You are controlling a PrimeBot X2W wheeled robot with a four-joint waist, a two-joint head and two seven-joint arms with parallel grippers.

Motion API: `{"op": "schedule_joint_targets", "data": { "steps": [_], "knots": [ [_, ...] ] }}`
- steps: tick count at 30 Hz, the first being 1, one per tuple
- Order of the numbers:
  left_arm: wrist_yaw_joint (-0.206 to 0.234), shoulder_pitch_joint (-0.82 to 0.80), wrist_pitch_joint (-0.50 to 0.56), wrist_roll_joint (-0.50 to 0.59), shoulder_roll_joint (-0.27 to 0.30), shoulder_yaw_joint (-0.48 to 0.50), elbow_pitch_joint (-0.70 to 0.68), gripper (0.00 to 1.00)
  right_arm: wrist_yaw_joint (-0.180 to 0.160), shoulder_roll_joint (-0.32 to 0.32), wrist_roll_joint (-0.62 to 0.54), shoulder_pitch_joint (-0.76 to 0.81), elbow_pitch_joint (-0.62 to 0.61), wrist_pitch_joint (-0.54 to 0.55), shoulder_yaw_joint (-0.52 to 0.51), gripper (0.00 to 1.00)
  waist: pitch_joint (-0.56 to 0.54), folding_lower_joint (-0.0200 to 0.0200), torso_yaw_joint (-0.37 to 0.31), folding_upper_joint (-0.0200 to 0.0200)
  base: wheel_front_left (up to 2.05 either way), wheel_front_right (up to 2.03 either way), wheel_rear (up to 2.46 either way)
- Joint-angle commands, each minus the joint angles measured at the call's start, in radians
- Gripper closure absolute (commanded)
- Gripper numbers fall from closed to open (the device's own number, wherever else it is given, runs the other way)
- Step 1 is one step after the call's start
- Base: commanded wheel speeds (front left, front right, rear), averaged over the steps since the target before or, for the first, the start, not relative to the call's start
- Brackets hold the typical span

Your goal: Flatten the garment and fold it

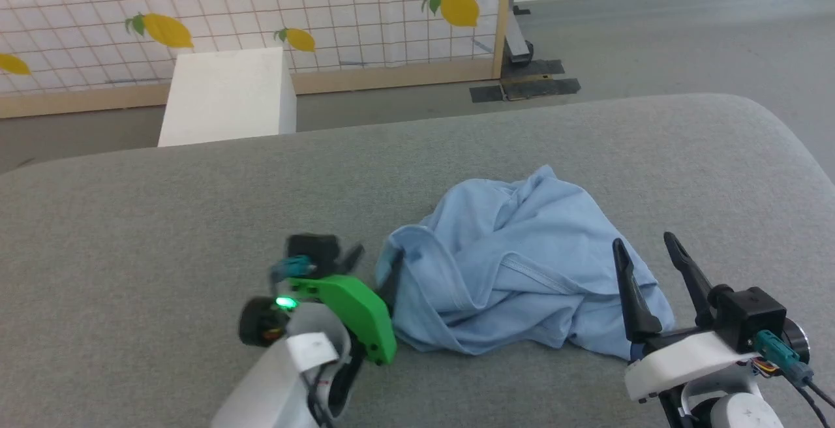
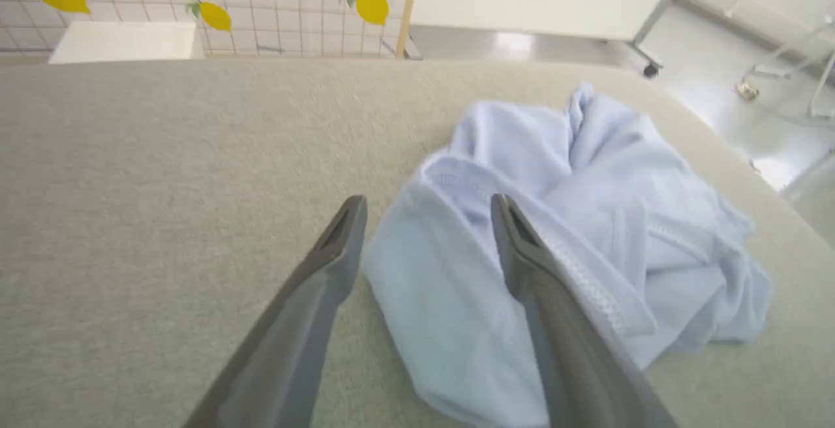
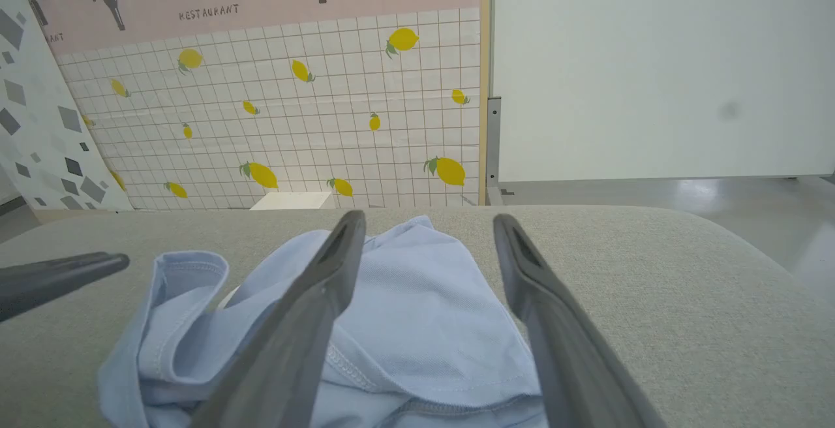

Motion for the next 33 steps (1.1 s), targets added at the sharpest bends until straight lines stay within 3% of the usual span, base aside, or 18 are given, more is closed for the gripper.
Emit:
{"op": "schedule_joint_targets", "data": {
  "steps": [1, 5, 12, 20, 24, 25, 27, 28, 33],
  "knots": [
    [0.021, 0.027, -0.081, 0.018, 0.022, 0.026, -0.038, 0.00, -0.002, 0.000, -0.007, -0.007, -0.007, 0.003, -0.006, 0.00, -0.012, 0.0001, 0.023, 0.0000, 0.00, 0.00, 0.00],
    [0.076, 0.085, -0.274, 0.053, 0.061, 0.102, -0.142, 0.00, -0.002, 0.000, -0.012, -0.010, -0.019, 0.018, -0.032, 0.00, -0.008, 0.0001, 0.052, 0.0000, 0.00, 0.00, 0.00],
    [0.118, 0.193, -0.321, 0.148, 0.093, 0.248, -0.297, 0.00, -0.002, 0.000, -0.013, -0.091, 0.021, 0.184, -0.132, 0.00, 0.035, 0.0001, 0.101, 0.0000, 0.00, 0.00, 0.00],
    [0.064, 0.288, -0.321, 0.235, 0.013, 0.389, -0.378, 0.00, -0.002, 0.000, 0.015, -0.191, 0.225, 0.602, -0.324, 0.00, 0.079, 0.0001, 0.155, 0.0000, 0.00, 0.00, 0.00],
    [0.029, 0.297, -0.322, 0.264, -0.016, 0.424, -0.371, 0.00, -0.002, 0.000, 0.036, -0.205, 0.250, 0.710, -0.346, 0.00, 0.084, 0.0001, 0.169, 0.0000, 0.00, 0.00, 0.00],
    [0.024, 0.298, -0.322, 0.270, -0.021, 0.430, -0.369, 0.00, -0.002, 0.000, 0.039, -0.205, 0.249, 0.719, -0.346, 0.52, 0.084, 0.0001, 0.170, 0.0000, 0.00, 0.00, 0.00],
    [0.011, 0.300, -0.322, 0.281, -0.032, 0.443, -0.361, 0.00, -0.002, 0.000, 0.045, -0.204, 0.240, 0.724, -0.344, 0.87, 0.081, 0.0001, 0.172, 0.0000, 0.00, 0.00, 0.00],
    [0.002, 0.302, -0.322, 0.285, -0.037, 0.447, -0.354, 0.00, -0.002, 0.000, 0.048, -0.200, 0.238, 0.725, -0.339, 1.00, 0.074, 0.0001, 0.171, 0.0000, 0.00, 0.00, 0.00],
    [-0.025, 0.312, -0.322, 0.303, -0.053, 0.463, -0.327, 0.00, -0.002, 0.000, 0.090, -0.192, 0.176, 0.673, -0.278, 1.00, 0.039, 0.0001, 0.166, 0.0000, 0.00, 0.00, 0.00]
  ]
}}
